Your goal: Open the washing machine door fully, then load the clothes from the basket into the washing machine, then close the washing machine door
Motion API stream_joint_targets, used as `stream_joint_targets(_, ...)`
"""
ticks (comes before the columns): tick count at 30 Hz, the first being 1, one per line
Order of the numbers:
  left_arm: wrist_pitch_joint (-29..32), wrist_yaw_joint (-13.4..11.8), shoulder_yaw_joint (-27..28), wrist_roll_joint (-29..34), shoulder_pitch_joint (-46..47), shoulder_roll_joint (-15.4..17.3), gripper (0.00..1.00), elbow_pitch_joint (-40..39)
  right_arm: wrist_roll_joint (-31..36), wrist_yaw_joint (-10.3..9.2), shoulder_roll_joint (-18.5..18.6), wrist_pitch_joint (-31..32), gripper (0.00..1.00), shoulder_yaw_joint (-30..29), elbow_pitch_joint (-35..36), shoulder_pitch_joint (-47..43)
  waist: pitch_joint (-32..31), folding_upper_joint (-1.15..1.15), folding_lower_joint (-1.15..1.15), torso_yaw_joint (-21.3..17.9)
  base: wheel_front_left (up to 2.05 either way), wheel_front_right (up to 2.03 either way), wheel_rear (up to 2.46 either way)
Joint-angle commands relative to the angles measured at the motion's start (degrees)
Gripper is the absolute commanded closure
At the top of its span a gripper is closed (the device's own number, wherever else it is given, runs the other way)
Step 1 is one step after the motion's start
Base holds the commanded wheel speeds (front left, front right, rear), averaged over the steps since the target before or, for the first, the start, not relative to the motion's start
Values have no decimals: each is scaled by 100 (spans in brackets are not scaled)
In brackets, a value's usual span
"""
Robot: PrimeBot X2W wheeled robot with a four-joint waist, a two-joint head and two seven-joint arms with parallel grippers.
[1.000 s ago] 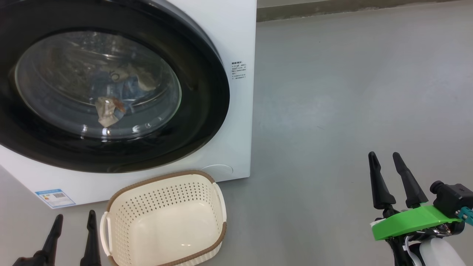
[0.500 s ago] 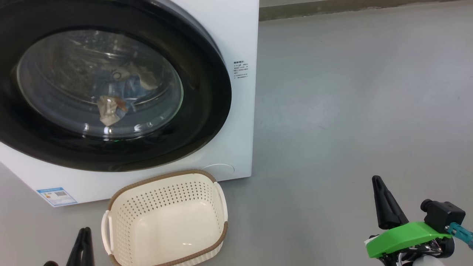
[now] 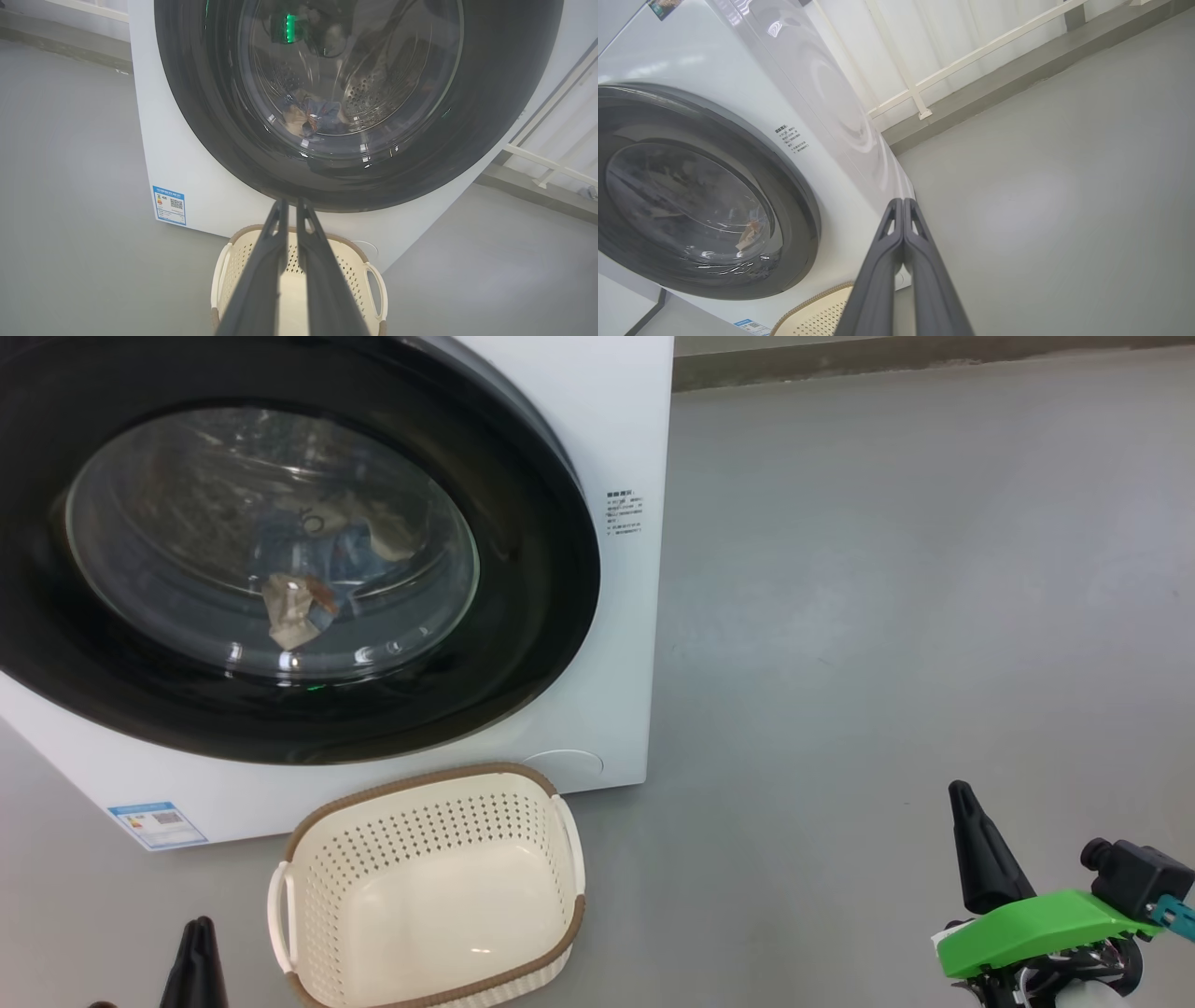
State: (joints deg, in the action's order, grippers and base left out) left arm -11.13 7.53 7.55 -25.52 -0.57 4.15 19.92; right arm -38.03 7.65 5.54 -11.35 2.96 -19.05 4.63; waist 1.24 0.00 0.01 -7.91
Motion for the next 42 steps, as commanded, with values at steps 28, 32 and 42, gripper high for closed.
stream_joint_targets(28,469,-2,-7,-1819,262,10,100,-282,-1519,-6,-13,455,100,-269,257,148,-28,0,-1,210,0,0,0)
stream_joint_targets(32,536,-2,-12,-2070,284,3,100,-298,-1725,-7,-23,521,100,-300,270,148,-32,0,-1,240,0,0,0)
stream_joint_targets(42,688,-2,-22,-2636,332,-13,100,-334,-2186,-8,-47,670,100,-372,299,148,-42,0,-1,308,0,0,0)
